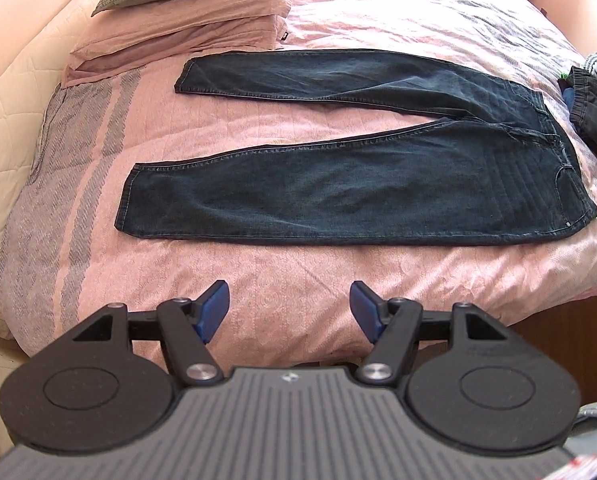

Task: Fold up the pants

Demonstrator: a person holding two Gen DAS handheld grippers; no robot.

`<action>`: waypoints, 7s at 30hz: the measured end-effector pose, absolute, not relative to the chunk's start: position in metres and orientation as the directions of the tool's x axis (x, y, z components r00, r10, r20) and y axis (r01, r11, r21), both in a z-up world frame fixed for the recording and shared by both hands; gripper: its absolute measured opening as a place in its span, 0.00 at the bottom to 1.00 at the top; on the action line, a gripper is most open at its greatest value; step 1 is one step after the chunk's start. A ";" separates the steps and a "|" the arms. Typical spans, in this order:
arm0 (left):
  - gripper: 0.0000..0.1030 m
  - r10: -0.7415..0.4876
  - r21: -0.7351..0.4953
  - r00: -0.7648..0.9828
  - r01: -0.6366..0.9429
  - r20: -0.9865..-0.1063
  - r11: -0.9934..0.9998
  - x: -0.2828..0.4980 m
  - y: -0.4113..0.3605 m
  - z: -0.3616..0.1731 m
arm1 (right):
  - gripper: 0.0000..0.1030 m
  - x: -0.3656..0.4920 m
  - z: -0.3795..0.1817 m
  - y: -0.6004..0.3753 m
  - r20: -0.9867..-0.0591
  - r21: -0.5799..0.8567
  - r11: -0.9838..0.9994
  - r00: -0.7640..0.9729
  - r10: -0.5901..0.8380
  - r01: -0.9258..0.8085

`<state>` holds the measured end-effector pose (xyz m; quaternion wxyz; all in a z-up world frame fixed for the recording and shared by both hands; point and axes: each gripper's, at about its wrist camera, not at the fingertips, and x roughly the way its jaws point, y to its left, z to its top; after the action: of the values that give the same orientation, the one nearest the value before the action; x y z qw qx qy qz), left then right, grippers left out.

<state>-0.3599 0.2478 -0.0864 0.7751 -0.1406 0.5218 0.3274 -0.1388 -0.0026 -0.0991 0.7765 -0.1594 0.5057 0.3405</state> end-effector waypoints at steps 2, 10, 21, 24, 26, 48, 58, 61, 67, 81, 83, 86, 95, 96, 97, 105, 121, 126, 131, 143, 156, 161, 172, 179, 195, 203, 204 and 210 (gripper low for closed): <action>0.61 0.360 0.126 0.237 -0.654 -0.902 0.746 -0.360 0.248 -0.088 | 0.75 -0.139 -0.100 -0.002 -0.895 0.102 0.717 0.252 0.369 -0.690; 0.61 0.351 0.122 0.233 -0.651 -0.907 0.749 -0.358 0.248 -0.091 | 0.75 -0.137 -0.102 0.001 -0.898 0.101 0.715 0.246 0.365 -0.692; 0.65 0.336 0.127 0.238 -0.614 -0.911 0.779 -0.339 0.274 -0.105 | 0.75 -0.119 -0.111 0.014 -0.916 0.087 0.745 0.241 0.322 -0.661; 0.67 0.331 0.123 0.251 -0.598 -0.910 0.792 -0.329 0.293 -0.109 | 0.75 -0.110 -0.116 0.022 -0.919 0.081 0.759 0.247 0.308 -0.645; 0.67 0.319 0.114 0.263 -0.582 -0.910 0.805 -0.320 0.310 -0.110 | 0.75 -0.103 -0.119 0.028 -0.921 0.082 0.775 0.250 0.300 -0.626; 0.77 0.249 0.093 0.405 -0.367 -0.880 0.926 -0.200 0.445 -0.176 | 0.74 0.021 -0.171 0.048 -0.895 0.103 0.874 0.339 0.290 -0.476; 0.64 0.210 0.140 0.563 -0.165 -0.800 0.976 -0.038 0.502 -0.252 | 0.65 0.177 -0.235 0.145 -0.821 0.050 0.673 0.353 0.449 -0.738; 0.63 0.211 0.198 0.606 -0.089 -0.767 0.976 0.013 0.518 -0.275 | 0.63 0.223 -0.260 0.179 -0.815 0.008 0.594 0.339 0.469 -0.805; 0.56 0.211 0.282 0.612 0.020 -0.762 0.959 0.088 0.559 -0.320 | 0.61 0.299 -0.303 0.244 -0.817 -0.058 0.461 0.308 0.488 -0.885; 0.41 0.105 0.224 0.445 0.224 -0.889 0.948 0.129 0.623 -0.382 | 0.29 0.366 -0.365 0.299 -0.877 0.055 0.266 0.081 0.474 -0.962; 0.19 0.080 0.210 0.431 0.264 -0.899 0.941 0.130 0.618 -0.385 | 0.14 0.360 -0.362 0.299 -0.882 0.042 0.259 0.086 0.463 -0.965; 0.02 0.164 0.335 0.477 0.298 -0.863 0.894 0.123 0.596 -0.386 | 0.06 0.341 -0.352 0.295 -0.869 -0.042 0.244 0.156 0.469 -0.969; 0.01 0.308 0.413 0.667 0.000 -0.678 0.911 0.017 0.537 -0.292 | 0.04 0.199 -0.255 0.222 -0.665 -0.326 0.309 0.449 0.596 -0.893; 0.01 0.307 0.392 0.675 -0.029 -0.671 0.920 -0.006 0.524 -0.279 | 0.04 0.172 -0.245 0.210 -0.644 -0.363 0.306 0.474 0.600 -0.880; 0.01 0.308 0.378 0.681 -0.050 -0.664 0.925 -0.030 0.511 -0.268 | 0.04 0.145 -0.236 0.197 -0.629 -0.386 0.306 0.491 0.603 -0.870; 0.01 0.214 0.139 0.526 -0.180 -0.823 0.974 -0.196 0.413 -0.277 | 0.06 -0.037 -0.236 0.109 -0.754 -0.327 0.347 0.464 0.466 -0.879; 0.33 0.151 -0.285 0.476 -0.720 -0.866 0.632 -0.254 0.474 -0.315 | 0.51 0.018 -0.288 -0.050 -0.765 0.513 0.857 0.479 0.430 0.049; 0.34 0.153 -0.360 0.495 -0.781 -0.855 0.510 -0.245 0.499 -0.327 | 0.51 0.040 -0.301 -0.090 -0.699 0.622 0.757 0.578 0.421 0.201; 0.31 0.165 -0.351 0.481 -0.797 -0.861 0.492 -0.239 0.501 -0.335 | 0.51 0.062 -0.318 -0.099 -0.703 0.632 0.738 0.575 0.418 0.236; 0.00 0.365 -0.253 0.539 -0.761 -0.759 0.597 -0.268 0.457 -0.273 | 0.02 0.078 -0.252 -0.114 -0.580 0.632 0.774 0.638 0.506 -0.039; 0.02 0.374 -0.147 0.417 -0.807 -0.828 0.572 -0.305 0.395 -0.319 | 0.02 0.055 -0.288 -0.143 -0.674 0.590 0.806 0.582 0.455 0.052; 0.14 0.344 -0.052 0.310 -0.805 -0.886 0.591 -0.296 0.391 -0.327 | 0.02 0.068 -0.329 -0.132 -0.786 0.503 0.853 0.486 0.382 0.143; 0.47 0.468 0.133 0.263 -0.743 -0.844 0.656 -0.264 0.435 -0.276 | 0.42 0.077 -0.302 -0.137 -0.828 0.413 0.876 0.502 0.249 0.248; 0.49 0.523 0.303 0.250 -0.585 -0.815 0.752 -0.149 0.497 -0.322 | 0.42 0.092 -0.303 -0.116 -0.840 0.373 0.891 0.501 0.207 0.258; 0.02 0.667 -0.139 0.277 -0.957 -0.692 0.253 -0.347 0.594 -0.251 | 0.43 0.106 -0.309 -0.108 -0.859 0.318 0.897 0.494 0.135 0.307; 0.04 0.513 -0.439 0.297 -0.880 -0.806 -0.180 -0.488 0.596 -0.347 | 0.43 0.106 -0.314 -0.103 -0.857 0.296 0.903 0.504 0.107 0.311; 0.04 0.533 -0.482 0.320 -0.854 -0.783 -0.196 -0.491 0.594 -0.348 | 0.43 0.107 -0.313 -0.103 -0.859 0.290 0.908 0.501 0.107 0.304; 0.01 0.558 -0.500 0.350 -0.855 -0.752 -0.138 -0.488 0.598 -0.345 | 0.43 0.108 -0.313 -0.103 -0.861 0.291 0.909 0.497 0.113 0.298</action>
<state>-0.4880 0.5981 -0.3449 0.6405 -0.5147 0.1442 0.5514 0.1085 -0.1033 -0.3128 0.8402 0.2059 0.4987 -0.0550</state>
